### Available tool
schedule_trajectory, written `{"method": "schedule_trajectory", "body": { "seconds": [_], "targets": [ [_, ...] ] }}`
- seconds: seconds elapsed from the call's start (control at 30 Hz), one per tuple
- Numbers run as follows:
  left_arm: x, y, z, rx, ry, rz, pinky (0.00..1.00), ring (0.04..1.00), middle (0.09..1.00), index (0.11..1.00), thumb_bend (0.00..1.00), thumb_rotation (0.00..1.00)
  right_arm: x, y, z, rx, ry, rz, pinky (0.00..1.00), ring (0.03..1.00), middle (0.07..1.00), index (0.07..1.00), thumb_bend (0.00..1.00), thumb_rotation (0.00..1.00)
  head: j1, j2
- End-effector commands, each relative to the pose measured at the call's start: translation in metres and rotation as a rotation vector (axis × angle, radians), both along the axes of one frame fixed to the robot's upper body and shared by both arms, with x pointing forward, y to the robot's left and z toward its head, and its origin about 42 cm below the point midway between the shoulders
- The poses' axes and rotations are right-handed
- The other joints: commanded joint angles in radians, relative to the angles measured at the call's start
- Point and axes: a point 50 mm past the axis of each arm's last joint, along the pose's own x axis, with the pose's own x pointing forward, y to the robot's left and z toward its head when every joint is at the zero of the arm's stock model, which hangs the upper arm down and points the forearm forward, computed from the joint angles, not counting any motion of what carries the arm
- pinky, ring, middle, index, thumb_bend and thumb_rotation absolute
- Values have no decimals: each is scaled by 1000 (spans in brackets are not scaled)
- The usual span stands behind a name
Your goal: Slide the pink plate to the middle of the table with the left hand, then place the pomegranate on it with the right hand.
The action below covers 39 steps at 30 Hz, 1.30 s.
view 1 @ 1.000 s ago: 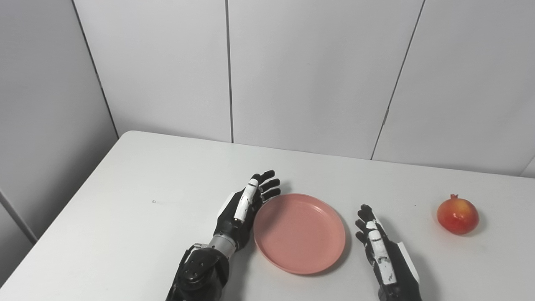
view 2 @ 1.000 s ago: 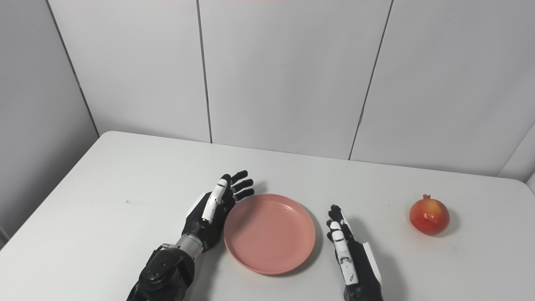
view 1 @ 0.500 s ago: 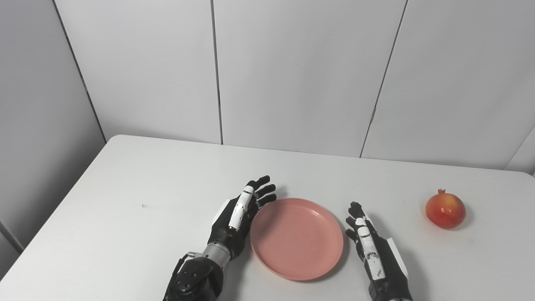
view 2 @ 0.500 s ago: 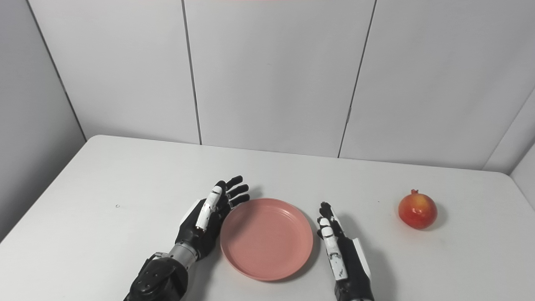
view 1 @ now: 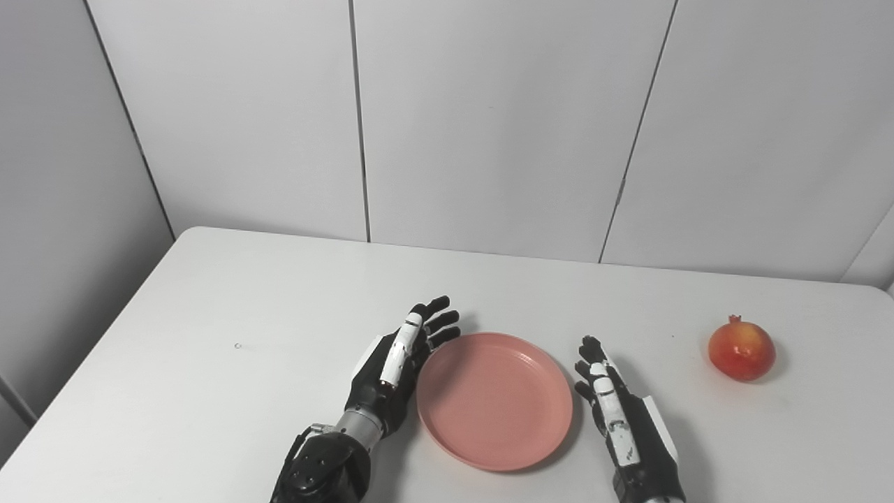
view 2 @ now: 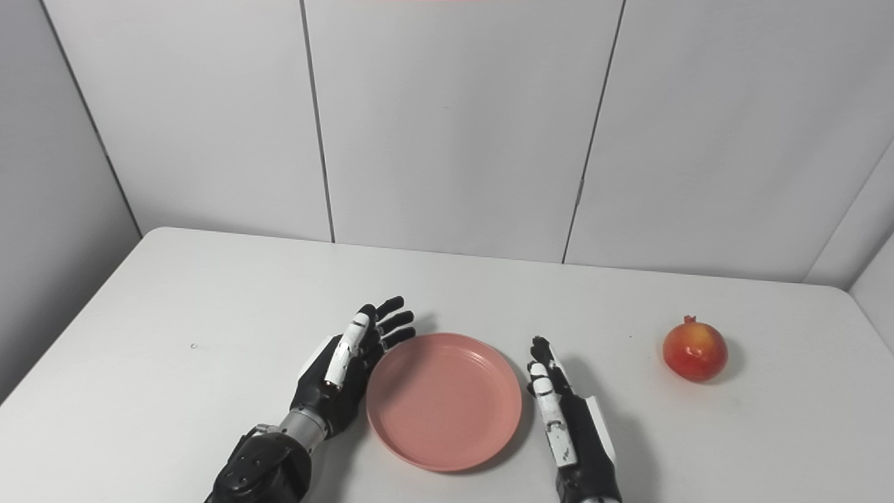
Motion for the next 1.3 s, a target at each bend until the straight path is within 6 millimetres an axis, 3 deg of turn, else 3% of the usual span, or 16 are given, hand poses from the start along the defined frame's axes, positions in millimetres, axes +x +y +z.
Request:
{"method": "schedule_trajectory", "body": {
  "seconds": [0.0,0.43,1.03,1.27],
  "targets": [
    [1,-6,7,-4,-29,-13,881,877,883,865,413,1000,7,4,16,15,-63,4,953,958,966,955,202,1000,-13,1],
    [0,1,2,-1,-16,9,897,895,904,892,419,1000,11,-4,33,-13,-123,-29,953,961,968,958,251,1000,-91,-11],
    [0,22,-8,-15,-23,22,927,907,911,898,404,1000,22,-31,102,-324,-395,-181,858,909,924,909,415,1000,-269,-64],
    [3,36,-13,-25,-12,25,936,915,913,901,398,1000,26,-46,120,-521,-461,-294,825,892,922,921,552,845,-343,-87]
  ]
}}
